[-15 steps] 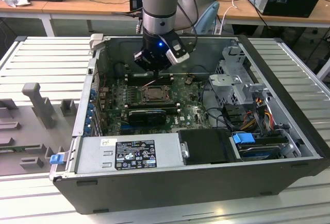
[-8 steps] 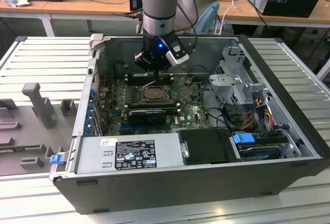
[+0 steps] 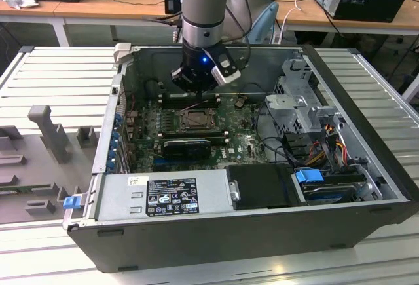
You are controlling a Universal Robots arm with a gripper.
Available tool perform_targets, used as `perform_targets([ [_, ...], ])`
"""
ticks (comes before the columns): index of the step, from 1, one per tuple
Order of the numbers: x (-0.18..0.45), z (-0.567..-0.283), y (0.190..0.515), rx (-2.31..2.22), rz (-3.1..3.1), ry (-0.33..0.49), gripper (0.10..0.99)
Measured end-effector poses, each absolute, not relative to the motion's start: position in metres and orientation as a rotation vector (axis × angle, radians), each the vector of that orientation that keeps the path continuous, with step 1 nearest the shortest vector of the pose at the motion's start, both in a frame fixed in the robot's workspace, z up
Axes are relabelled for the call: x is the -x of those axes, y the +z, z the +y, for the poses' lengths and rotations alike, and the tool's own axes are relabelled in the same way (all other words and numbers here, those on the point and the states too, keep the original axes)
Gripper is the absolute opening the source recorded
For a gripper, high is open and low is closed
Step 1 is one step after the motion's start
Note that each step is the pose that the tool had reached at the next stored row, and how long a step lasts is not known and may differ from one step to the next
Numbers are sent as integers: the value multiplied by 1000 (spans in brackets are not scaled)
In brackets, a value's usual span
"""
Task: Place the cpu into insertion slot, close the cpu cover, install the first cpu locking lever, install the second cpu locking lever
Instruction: 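Install the first cpu locking lever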
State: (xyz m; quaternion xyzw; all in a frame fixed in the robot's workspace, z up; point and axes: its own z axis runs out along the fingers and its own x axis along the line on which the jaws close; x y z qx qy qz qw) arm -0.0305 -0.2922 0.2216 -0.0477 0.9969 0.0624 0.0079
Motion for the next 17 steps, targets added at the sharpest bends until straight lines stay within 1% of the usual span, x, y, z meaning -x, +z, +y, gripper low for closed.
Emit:
perform_targets([
  [8, 20, -292, 210, 150, 3116, 195, 106],
  [17, 19, -292, 206, 150, 3116, 194, 106],
])
